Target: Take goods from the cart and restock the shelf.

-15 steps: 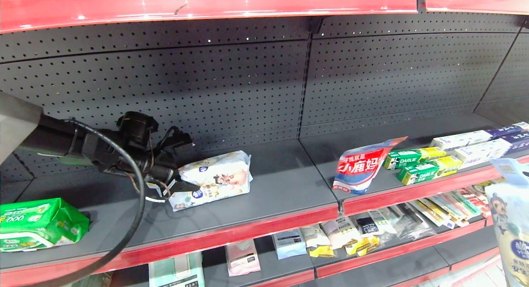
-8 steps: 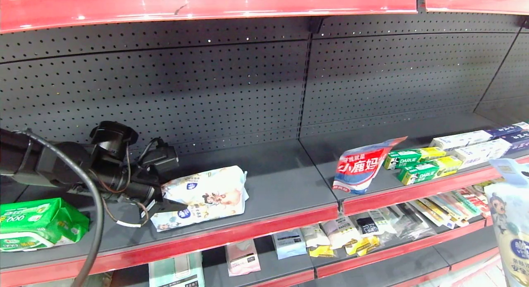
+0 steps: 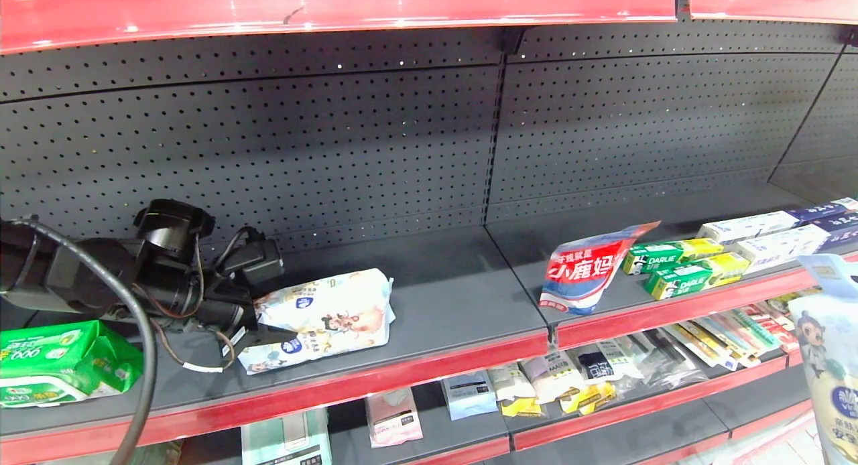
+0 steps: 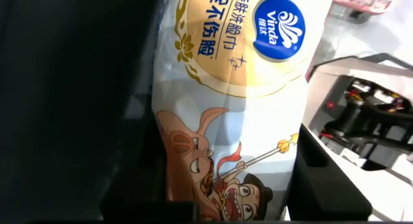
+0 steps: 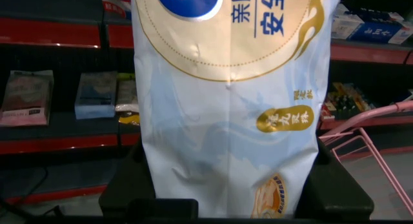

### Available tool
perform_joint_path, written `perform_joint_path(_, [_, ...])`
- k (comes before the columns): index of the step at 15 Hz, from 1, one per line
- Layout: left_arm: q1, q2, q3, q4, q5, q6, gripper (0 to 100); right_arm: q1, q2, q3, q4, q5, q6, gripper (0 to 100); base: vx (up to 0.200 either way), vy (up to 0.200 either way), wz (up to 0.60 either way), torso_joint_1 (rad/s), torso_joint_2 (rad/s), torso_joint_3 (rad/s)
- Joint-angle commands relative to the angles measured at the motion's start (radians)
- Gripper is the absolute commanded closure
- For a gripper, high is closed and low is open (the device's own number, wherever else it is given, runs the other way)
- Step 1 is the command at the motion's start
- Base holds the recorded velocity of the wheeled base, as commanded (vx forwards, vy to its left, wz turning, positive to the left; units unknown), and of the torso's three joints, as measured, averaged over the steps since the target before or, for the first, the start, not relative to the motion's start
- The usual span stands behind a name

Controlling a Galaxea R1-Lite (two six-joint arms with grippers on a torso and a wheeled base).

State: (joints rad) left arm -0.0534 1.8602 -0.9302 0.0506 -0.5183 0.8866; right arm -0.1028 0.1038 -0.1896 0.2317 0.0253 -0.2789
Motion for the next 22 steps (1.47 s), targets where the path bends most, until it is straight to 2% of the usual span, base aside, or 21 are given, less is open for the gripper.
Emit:
perform_joint_path(1, [0.000, 0.014, 0.024, -0.021, 0.001, -0.001, 100, 0.000, -0.001, -0.001, 0.000, 0.001, 0.000, 100, 0.000, 0.000, 0.00, 0.000, 0.00, 0.000])
perform_joint_path(12, [0.000, -0.001, 0.070, -0.025, 0.001, -0.011, 100, -0.002, 0.000, -0.004, 0.000, 0.001, 0.000, 100, 0.000, 0.000, 0.00, 0.000, 0.00, 0.000])
perform_joint_path(22, [-0.002, 0.005, 0.064, -0.031, 0.003, -0.009, 100, -0.002, 0.002, -0.005, 0.000, 0.001, 0.000, 100, 0.000, 0.000, 0.00, 0.000, 0.00, 0.000])
